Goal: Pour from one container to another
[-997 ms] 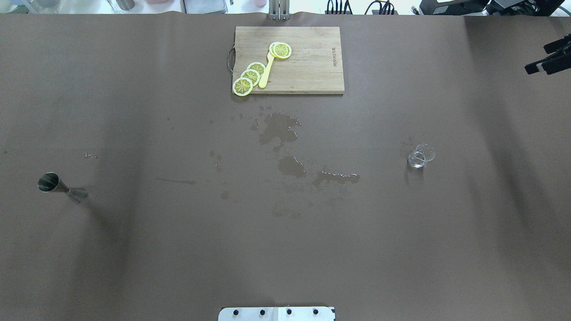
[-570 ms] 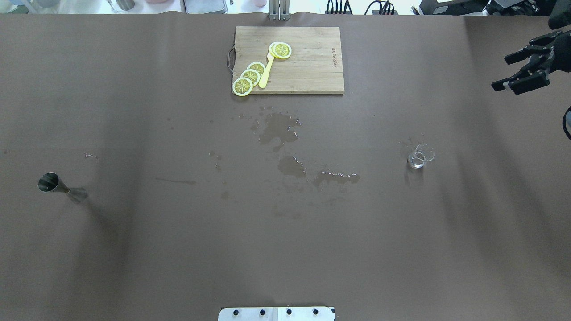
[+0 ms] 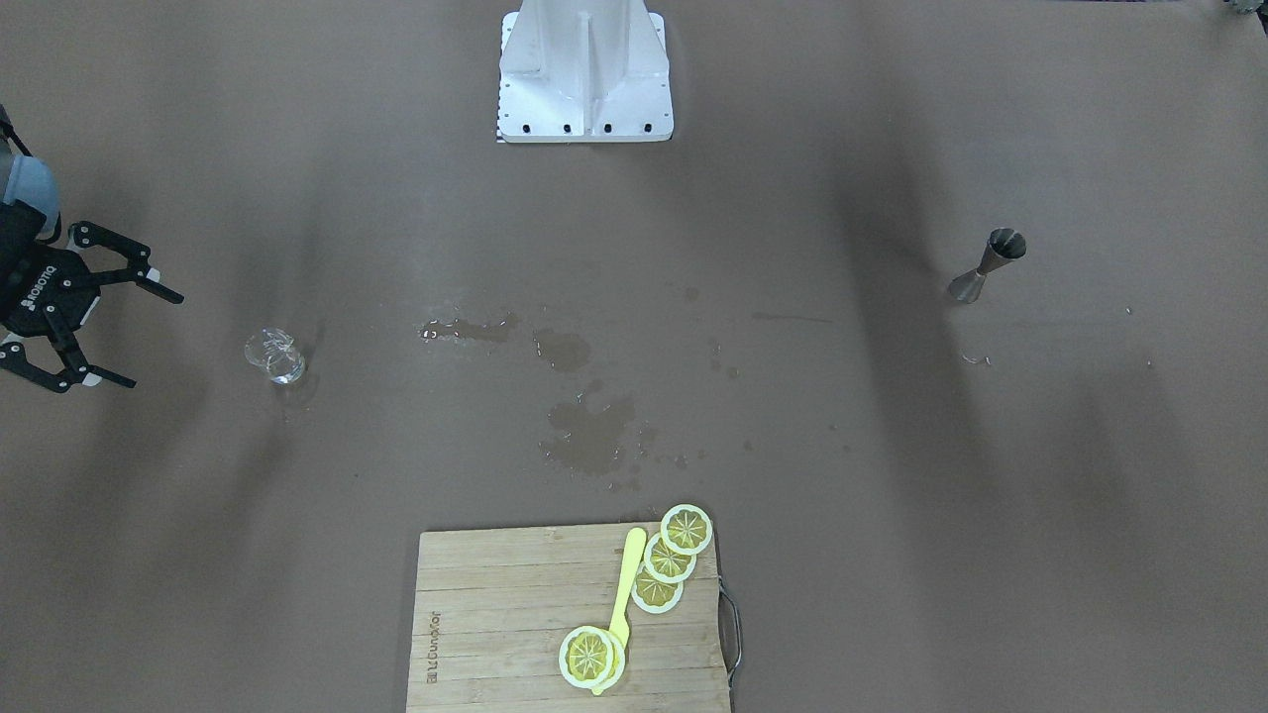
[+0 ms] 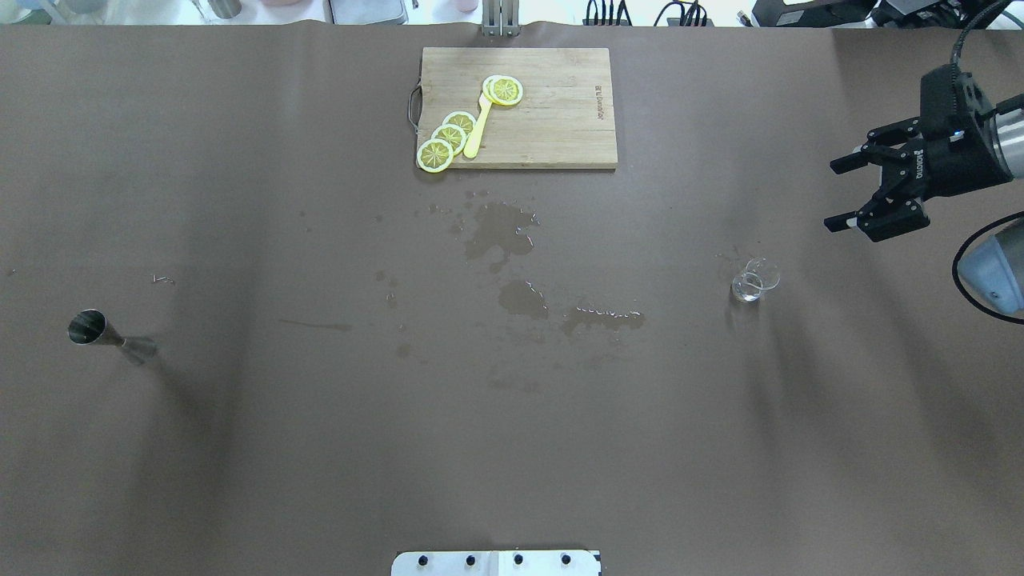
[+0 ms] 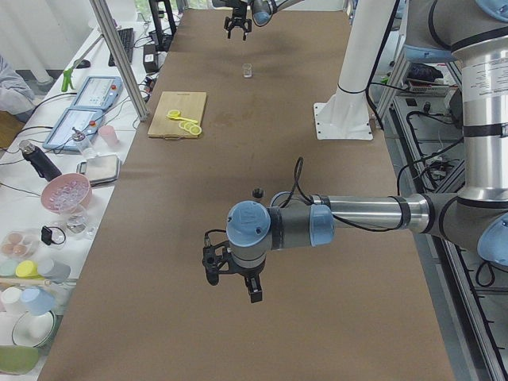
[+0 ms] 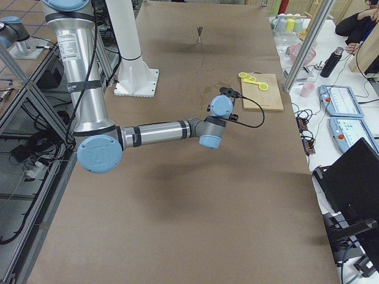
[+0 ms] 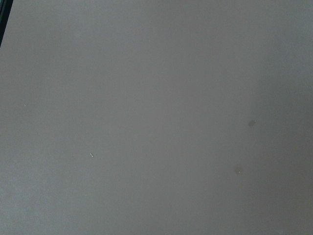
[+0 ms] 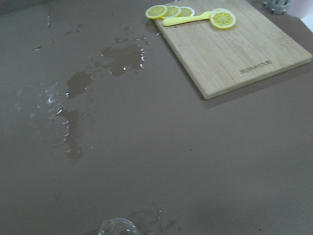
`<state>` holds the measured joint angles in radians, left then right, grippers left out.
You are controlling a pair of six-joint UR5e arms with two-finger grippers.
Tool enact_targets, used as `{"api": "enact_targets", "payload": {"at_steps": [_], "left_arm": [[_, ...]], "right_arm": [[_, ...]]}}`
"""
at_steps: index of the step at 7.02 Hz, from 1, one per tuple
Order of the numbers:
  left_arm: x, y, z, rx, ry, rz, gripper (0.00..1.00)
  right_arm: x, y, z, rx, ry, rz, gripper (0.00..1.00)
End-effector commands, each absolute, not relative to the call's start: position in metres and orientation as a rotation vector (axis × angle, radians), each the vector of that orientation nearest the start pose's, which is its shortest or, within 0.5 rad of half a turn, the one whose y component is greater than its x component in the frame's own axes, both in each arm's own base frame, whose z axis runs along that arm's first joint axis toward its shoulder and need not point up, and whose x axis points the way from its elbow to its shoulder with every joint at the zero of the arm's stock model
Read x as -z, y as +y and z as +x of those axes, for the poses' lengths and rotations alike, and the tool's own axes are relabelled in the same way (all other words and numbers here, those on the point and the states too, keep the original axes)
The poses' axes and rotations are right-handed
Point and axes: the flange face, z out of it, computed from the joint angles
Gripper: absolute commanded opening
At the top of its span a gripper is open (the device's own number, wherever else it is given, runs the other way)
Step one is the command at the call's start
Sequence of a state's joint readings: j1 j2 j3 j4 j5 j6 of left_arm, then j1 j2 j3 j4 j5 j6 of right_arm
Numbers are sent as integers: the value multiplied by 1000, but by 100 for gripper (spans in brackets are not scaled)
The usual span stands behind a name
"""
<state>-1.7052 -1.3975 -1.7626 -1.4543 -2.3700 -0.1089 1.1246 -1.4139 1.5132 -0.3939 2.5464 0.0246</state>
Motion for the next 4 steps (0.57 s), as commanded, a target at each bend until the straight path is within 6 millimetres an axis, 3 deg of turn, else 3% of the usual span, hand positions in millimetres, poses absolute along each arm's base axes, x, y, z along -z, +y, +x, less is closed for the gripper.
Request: {"api": "enact_targets", "payload": {"at_steps": [1, 2, 4], "left_arm": [[-653, -399, -117, 270, 802, -84, 99], [-653, -399, -117, 271, 802, -86, 99], [-654, -398, -116, 270, 802, -88, 99]], "right_arm": [[-484, -482, -189, 1054, -1134, 1035, 100], [-495, -477, -191, 1104, -1113, 1057, 100], [-507, -472, -215, 1136, -1095, 1043, 100]]}}
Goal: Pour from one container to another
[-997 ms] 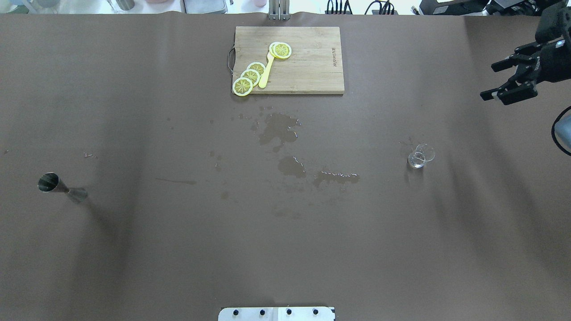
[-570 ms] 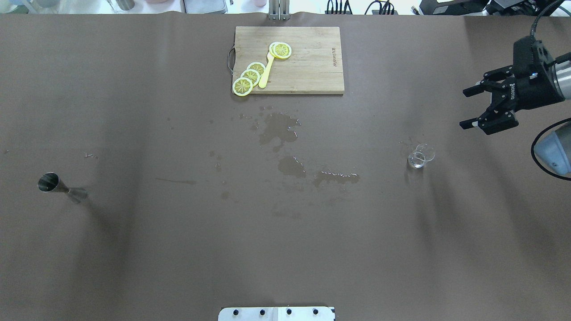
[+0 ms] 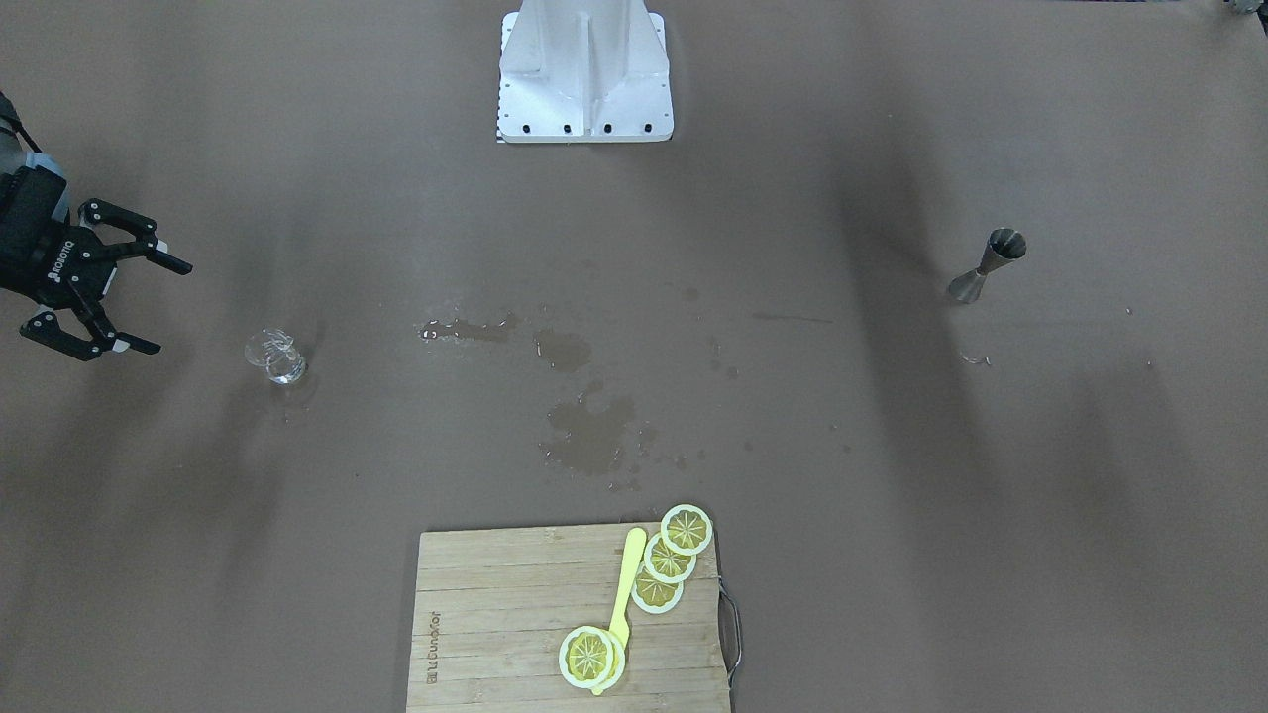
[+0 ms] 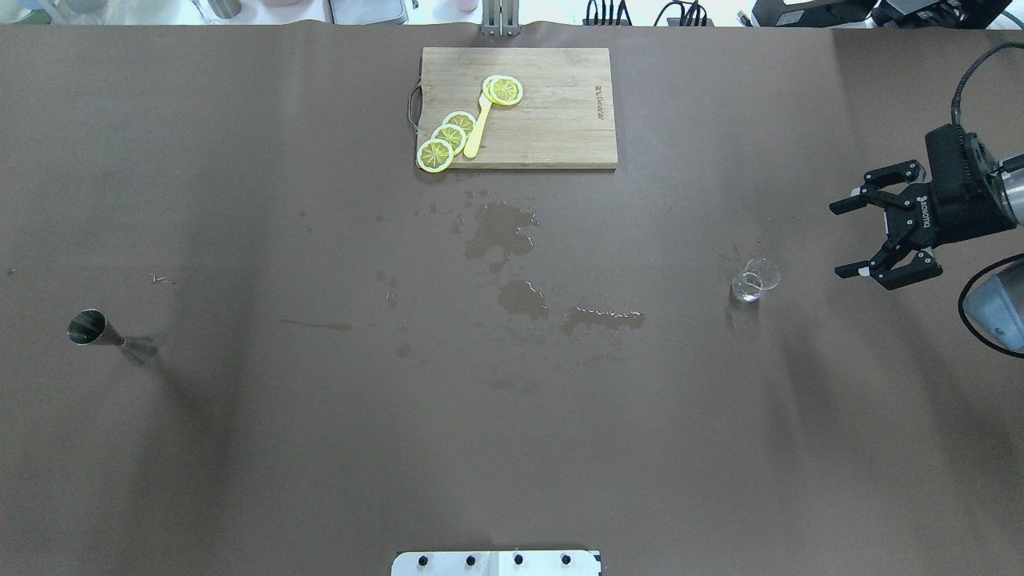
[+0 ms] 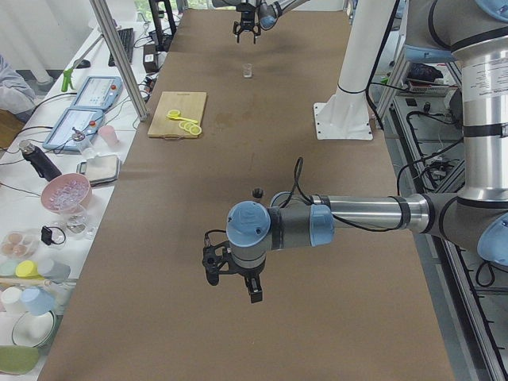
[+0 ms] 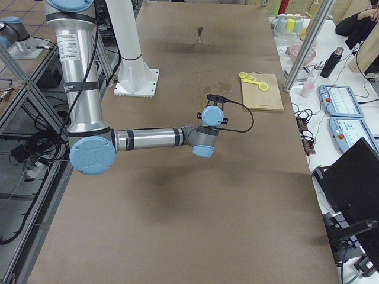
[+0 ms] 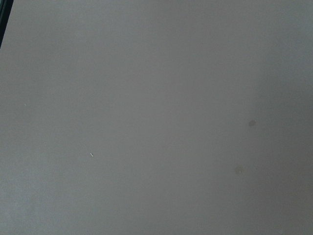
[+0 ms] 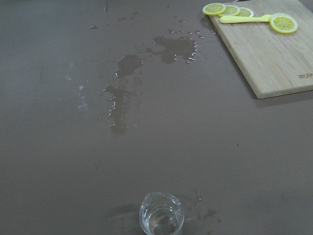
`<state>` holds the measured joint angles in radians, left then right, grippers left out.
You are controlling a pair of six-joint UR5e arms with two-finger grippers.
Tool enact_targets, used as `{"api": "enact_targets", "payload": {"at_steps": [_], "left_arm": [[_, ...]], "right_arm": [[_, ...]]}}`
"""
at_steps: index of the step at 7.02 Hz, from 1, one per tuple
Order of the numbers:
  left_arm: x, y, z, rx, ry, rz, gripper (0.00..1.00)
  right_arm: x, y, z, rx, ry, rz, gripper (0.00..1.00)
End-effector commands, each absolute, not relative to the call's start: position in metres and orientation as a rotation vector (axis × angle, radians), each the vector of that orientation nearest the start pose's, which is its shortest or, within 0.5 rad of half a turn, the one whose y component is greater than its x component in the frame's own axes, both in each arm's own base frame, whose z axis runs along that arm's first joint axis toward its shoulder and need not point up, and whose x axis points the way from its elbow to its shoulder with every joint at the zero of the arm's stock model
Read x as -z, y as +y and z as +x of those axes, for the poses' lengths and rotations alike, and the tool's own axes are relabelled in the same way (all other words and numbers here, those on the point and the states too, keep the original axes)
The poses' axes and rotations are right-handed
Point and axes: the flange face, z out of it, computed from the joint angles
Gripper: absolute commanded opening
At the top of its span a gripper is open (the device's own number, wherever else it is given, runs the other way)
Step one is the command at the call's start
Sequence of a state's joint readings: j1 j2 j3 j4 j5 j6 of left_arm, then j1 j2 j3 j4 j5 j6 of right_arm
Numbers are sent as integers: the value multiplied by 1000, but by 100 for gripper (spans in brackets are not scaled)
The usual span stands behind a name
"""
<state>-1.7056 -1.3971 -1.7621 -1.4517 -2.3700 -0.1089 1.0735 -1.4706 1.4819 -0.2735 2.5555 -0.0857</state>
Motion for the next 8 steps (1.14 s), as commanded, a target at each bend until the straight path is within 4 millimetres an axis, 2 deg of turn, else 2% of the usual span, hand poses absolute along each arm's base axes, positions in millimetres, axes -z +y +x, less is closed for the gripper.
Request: {"api": "enact_targets", "payload": {"at_steps": [1, 3, 4, 5, 6, 8], "left_arm": [[-654, -399, -115, 269, 802, -88, 99], [-651, -397, -115, 268, 805, -85, 99], [-636, -407, -116, 250, 803, -47, 99], [-608, -419, -112, 206, 801, 23, 99], [-580, -443, -101, 129, 789, 123, 99], [-553, -460, -60, -26, 793, 256, 99]], "right_arm": [[-511, -471, -225, 1154, -1069, 1054, 100], [-531, -470, -242, 1236, -1004, 1087, 100], [-535, -466, -250, 1278, -997, 1097, 100], [-543, -464, -256, 1286, -1003, 1082, 100], [-550, -464, -262, 1304, -1004, 1076, 100], [-556, -462, -271, 1326, -1010, 1066, 100]]}}
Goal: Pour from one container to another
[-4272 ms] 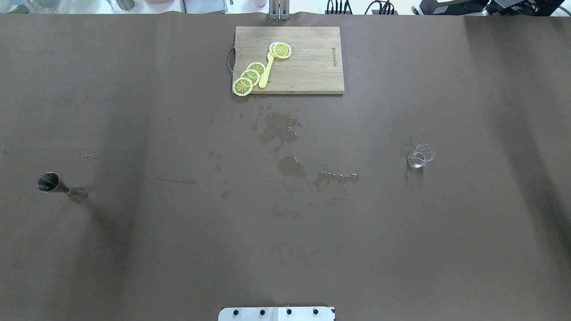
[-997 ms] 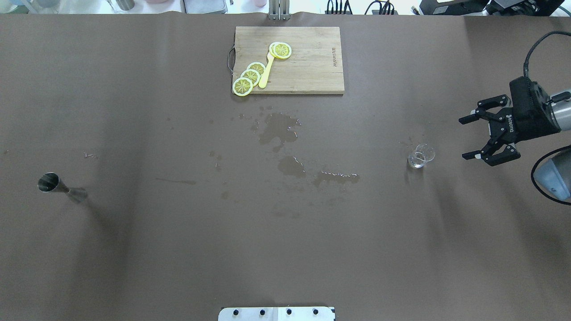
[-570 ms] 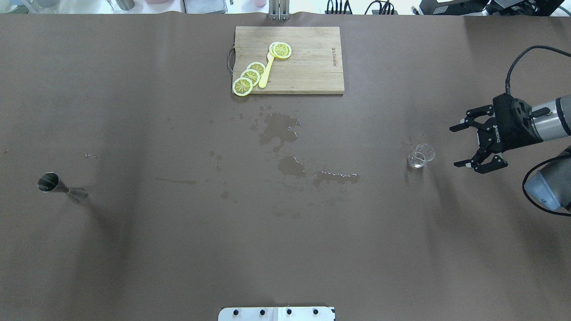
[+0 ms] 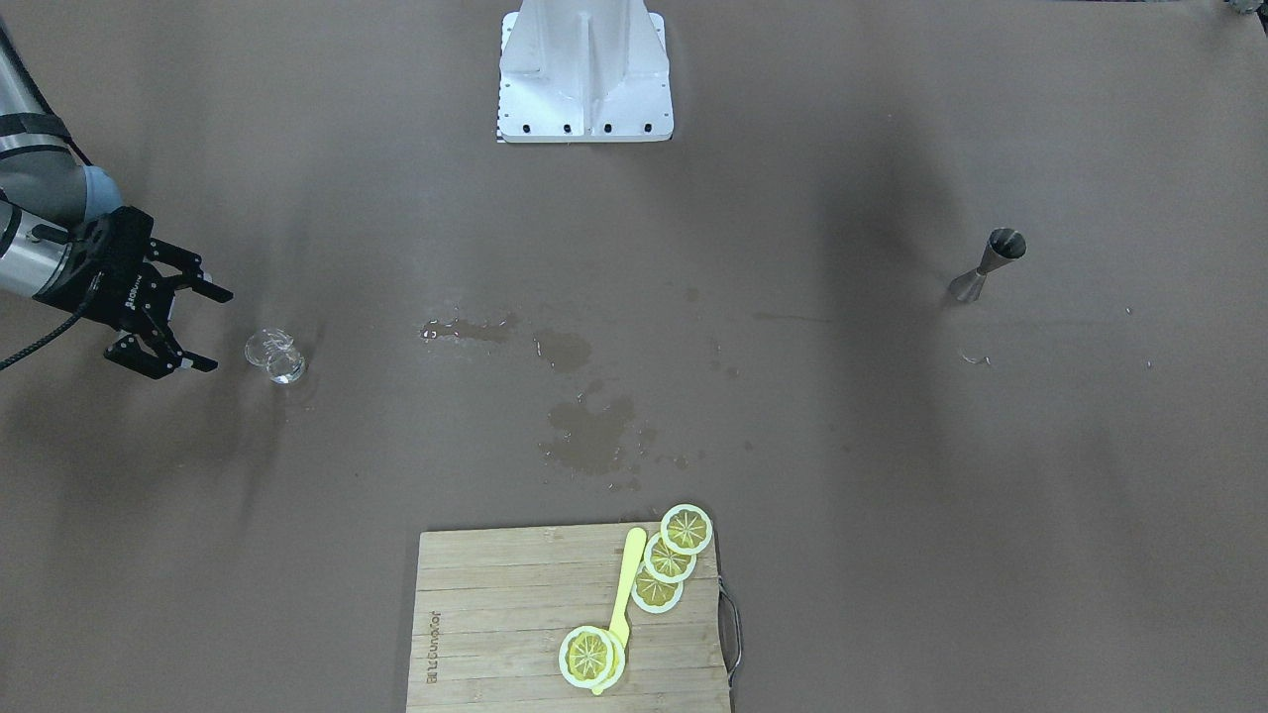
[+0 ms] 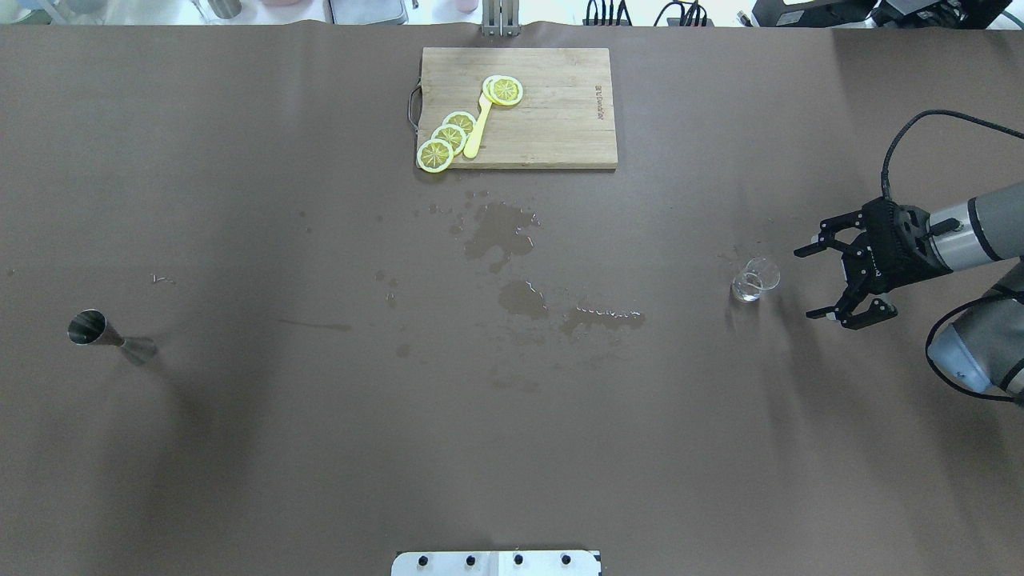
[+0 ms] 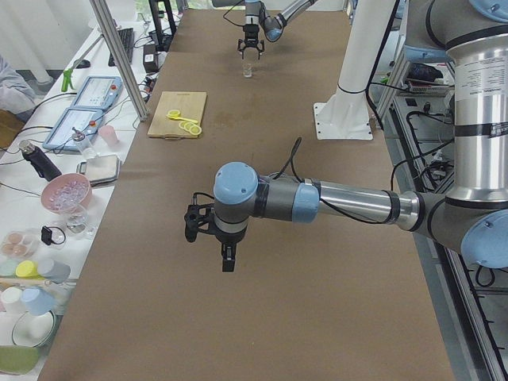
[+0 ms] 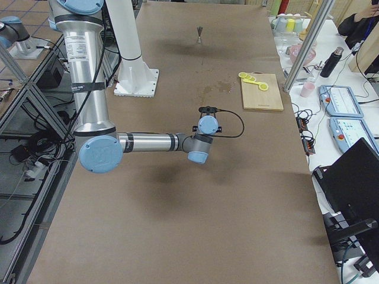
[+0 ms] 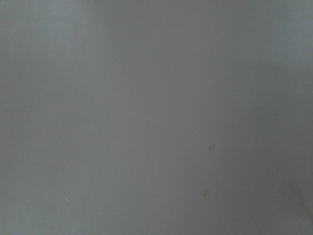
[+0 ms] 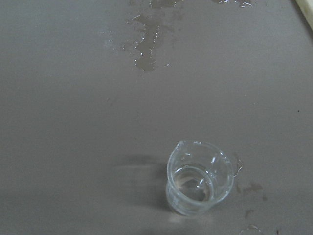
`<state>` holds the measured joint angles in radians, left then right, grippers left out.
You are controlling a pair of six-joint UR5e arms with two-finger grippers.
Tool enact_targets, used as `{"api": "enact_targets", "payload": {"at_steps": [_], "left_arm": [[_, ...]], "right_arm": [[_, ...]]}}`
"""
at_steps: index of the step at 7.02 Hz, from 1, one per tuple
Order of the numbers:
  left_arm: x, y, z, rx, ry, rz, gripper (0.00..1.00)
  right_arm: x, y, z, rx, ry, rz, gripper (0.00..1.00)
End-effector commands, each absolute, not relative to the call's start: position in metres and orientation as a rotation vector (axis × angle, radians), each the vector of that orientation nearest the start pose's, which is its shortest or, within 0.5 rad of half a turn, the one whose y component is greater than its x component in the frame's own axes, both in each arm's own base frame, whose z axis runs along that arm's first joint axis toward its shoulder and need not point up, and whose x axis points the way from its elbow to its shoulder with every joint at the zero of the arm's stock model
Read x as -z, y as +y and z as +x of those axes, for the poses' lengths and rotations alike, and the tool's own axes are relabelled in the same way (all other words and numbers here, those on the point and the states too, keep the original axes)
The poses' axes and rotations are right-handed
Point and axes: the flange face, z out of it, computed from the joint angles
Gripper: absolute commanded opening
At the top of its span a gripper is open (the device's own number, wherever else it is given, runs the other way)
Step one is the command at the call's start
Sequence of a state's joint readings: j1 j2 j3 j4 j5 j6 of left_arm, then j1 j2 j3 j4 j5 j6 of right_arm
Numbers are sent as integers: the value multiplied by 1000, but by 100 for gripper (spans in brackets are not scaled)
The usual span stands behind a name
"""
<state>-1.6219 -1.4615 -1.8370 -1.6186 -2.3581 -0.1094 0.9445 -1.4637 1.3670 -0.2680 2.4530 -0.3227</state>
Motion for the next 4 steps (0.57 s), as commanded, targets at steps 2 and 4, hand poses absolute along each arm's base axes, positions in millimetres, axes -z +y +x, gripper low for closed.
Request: {"api": "enact_targets", "payload": {"at_steps": [2, 4], "left_arm": [[-496, -459, 11, -233, 826, 378, 99], [-449, -425, 71, -230, 902, 471, 99]], "right_arm": [[-555, -482, -287, 1328, -1014, 1061, 100], [-550, -501, -296, 1322, -1008, 1065, 100]]}}
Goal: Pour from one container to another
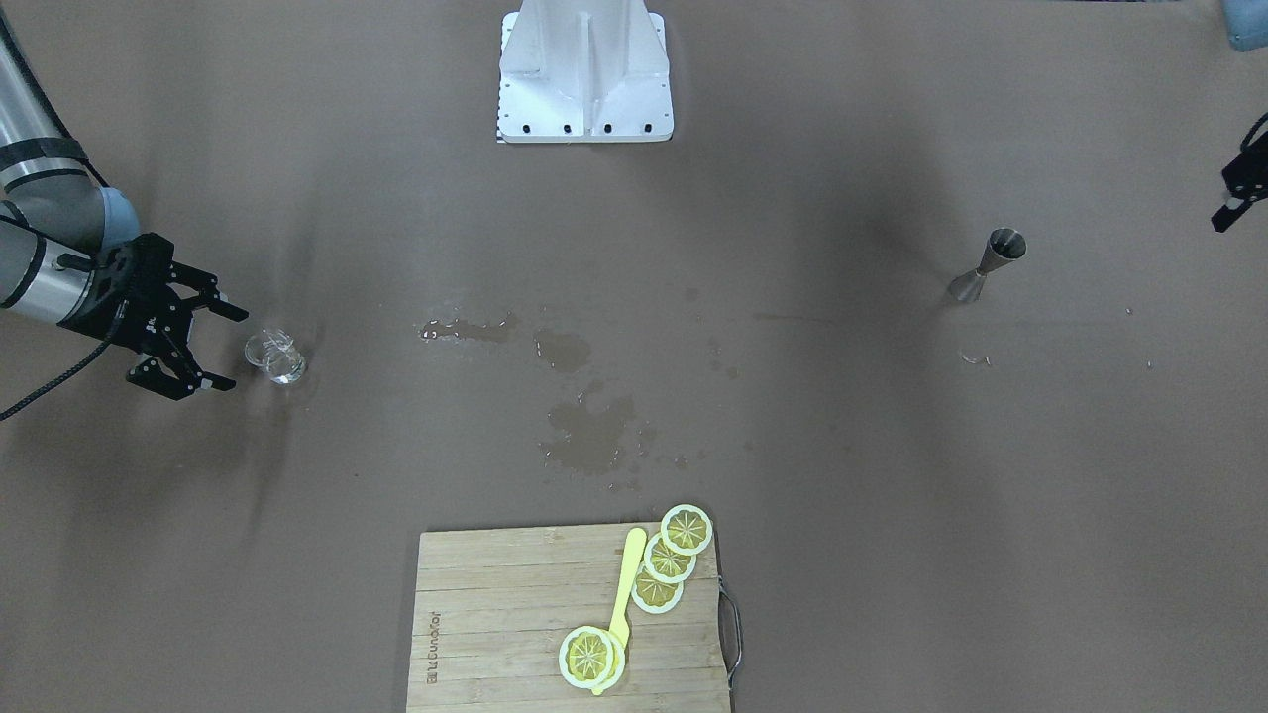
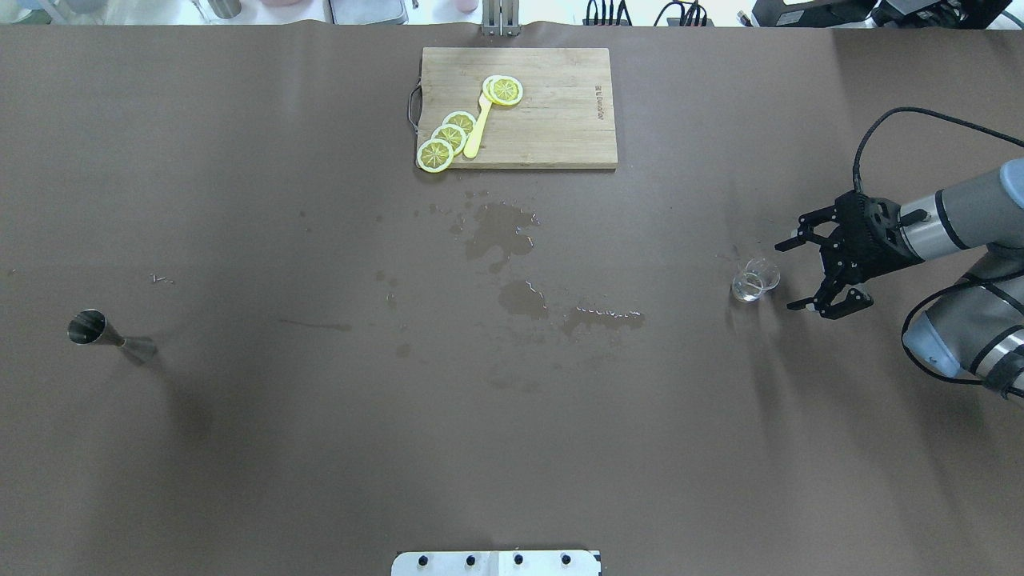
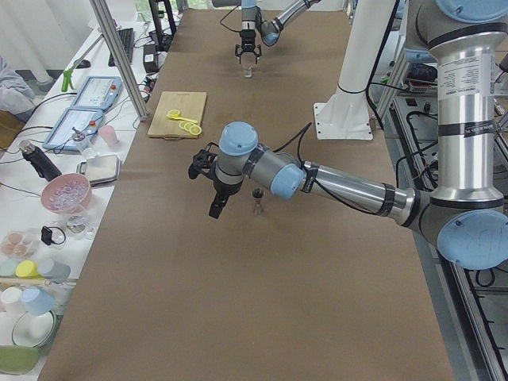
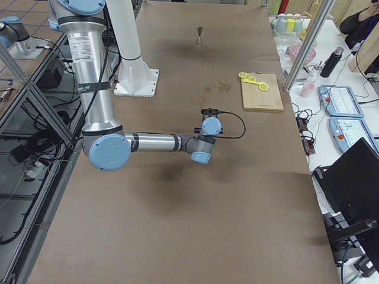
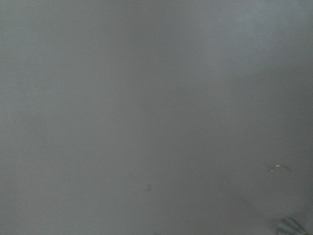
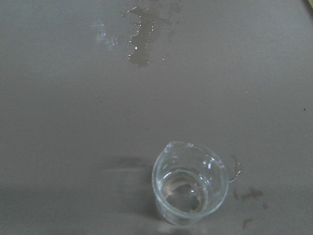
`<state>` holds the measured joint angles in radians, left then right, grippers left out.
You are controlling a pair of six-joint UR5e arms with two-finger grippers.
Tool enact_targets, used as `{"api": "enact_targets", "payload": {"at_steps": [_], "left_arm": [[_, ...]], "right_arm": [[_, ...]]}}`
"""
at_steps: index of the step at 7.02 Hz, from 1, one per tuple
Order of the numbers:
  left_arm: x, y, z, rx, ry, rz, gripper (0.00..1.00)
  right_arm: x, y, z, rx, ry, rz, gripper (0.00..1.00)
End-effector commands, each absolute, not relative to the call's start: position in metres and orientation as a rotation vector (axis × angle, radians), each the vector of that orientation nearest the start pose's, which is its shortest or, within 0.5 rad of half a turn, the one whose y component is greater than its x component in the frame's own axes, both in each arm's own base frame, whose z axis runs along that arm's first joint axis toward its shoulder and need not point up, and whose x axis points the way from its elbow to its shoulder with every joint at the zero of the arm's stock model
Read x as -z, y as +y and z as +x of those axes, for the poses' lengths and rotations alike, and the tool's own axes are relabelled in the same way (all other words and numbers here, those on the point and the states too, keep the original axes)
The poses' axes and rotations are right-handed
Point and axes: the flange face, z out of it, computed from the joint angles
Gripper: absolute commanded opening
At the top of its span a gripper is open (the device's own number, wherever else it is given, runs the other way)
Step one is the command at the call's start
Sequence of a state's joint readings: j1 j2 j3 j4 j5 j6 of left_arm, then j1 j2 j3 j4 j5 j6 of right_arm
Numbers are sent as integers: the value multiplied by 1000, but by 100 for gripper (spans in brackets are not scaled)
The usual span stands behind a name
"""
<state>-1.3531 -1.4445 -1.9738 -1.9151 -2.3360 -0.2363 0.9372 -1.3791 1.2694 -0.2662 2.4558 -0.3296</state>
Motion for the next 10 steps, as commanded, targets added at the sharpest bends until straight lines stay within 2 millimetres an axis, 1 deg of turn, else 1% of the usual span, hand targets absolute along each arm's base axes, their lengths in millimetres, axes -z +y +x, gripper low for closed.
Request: {"api": "enact_targets", "payload": {"at_steps": [1, 2, 3, 4, 5, 6, 7, 8, 9, 10], "left_arm": [[-439, -397, 103, -147, 917, 530, 99], [-436, -370, 128, -50, 974, 575, 99], [-448, -341, 130, -33, 1020, 608, 99], [-459, -318, 129, -38, 1009, 690, 99], [-475, -291, 131, -41, 1001, 791, 99], [-490, -267, 136, -67, 1010, 851, 99], [-502, -255, 137, -38, 1049, 951, 99], [-519, -247, 148, -7, 1046, 1014, 99], [-531, -238, 149, -16, 1015, 1010, 99], [-534, -234, 154, -29, 1017, 999, 99]], "right_arm": [[-544, -506, -300, 1323, -1012, 1069, 100], [-544, -504, -303, 1329, -1012, 1071, 100], [-543, -502, -306, 1336, -1021, 1068, 100], [-543, -500, -308, 1341, -1027, 1067, 100], [-541, -501, -309, 1341, -1028, 1069, 99], [-540, -500, -310, 1342, -1030, 1069, 99], [-542, -498, -312, 1345, -1035, 1062, 98], [-541, -498, -313, 1345, -1037, 1062, 98], [-539, -497, -315, 1347, -1040, 1063, 98], [-539, -496, -317, 1351, -1041, 1063, 98]]}}
